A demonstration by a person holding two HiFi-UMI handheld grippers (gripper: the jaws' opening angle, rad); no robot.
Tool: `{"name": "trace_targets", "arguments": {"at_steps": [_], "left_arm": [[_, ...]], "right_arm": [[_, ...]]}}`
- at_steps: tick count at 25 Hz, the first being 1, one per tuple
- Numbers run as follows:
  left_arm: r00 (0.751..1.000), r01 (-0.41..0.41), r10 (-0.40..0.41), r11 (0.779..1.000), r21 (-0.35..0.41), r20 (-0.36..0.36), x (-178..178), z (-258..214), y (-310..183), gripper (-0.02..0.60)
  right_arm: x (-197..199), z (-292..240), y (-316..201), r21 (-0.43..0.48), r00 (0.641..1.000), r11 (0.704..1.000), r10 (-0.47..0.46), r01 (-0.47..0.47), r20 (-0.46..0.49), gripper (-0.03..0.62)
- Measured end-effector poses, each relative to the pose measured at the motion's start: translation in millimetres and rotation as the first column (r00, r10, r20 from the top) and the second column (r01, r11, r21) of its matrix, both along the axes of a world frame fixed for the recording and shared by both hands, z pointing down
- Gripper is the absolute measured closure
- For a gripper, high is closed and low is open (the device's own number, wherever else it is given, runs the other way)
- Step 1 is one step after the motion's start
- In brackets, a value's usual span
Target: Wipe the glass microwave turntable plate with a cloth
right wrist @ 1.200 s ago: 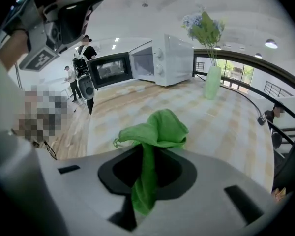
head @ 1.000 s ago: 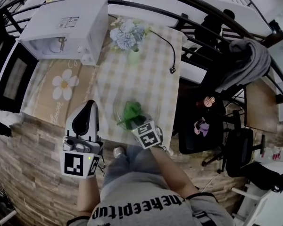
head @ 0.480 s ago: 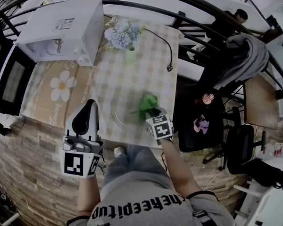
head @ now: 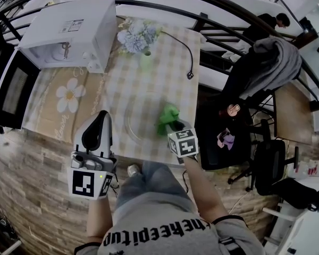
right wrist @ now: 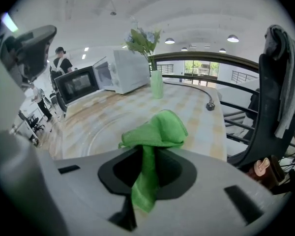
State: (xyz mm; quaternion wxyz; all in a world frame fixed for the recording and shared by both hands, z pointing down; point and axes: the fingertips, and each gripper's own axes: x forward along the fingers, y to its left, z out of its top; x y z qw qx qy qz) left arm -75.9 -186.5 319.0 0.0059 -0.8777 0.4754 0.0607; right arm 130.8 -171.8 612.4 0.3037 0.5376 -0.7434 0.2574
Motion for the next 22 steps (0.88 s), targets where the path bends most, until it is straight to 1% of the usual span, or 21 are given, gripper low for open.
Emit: {"name": "trace_targets", "arguments": {"at_steps": [3, 5, 8, 10, 13, 16, 22], "left_arm": [[1.000, -0.005, 0.005, 1.000, -0.005, -0.010, 1.4, 0.9, 1.2, 0.571], [1.000, -0.016, 0.016, 1.000, -0.004, -0.011, 4.5, 0.9, 3.0, 0.571], [0.999, -0.031, 0.031, 1.000, 0.000, -0.009, 8.5, -0.4, 5.5, 0.571], [0.999, -0.036, 0.036, 0.999, 0.001, -0.007, 9.5, -0.7, 7.3, 0.571], [0.999, -0.039, 0.039, 0.999, -0.003, -0.008, 9.0, 0.7, 10.3, 0.571], [0.999, -0.047, 0.047, 0.999, -0.008, -0.010, 10.0, 3.0, 11.9, 0.571], [0.998, -0.060, 0.060, 0.998, -0.004, -0.015, 11.8, 1.1, 11.3, 0.571]], "right_arm": [[-40.9, -9.3, 15.2, 0.017, 0.995, 0.996, -0.087, 0.086, 0.052, 0.533], [-72.4, -7.6, 29.4, 0.013, 0.985, 0.988, -0.156, 0.155, 0.073, 0.533], [-112.8, 0.0, 49.6, -0.018, 0.967, 0.969, -0.244, 0.246, 0.072, 0.533], [-126.5, 8.5, 57.7, -0.034, 0.959, 0.959, -0.278, 0.280, 0.055, 0.533], [-130.1, 15.1, 61.8, -0.030, 0.954, 0.953, -0.301, 0.301, 0.018, 0.533], [-126.1, 15.8, 63.5, -0.028, 0.953, 0.952, -0.303, 0.304, 0.012, 0.533], [-103.5, 16.4, 68.4, -0.017, 0.967, 0.967, -0.254, 0.255, 0.010, 0.533]]}}
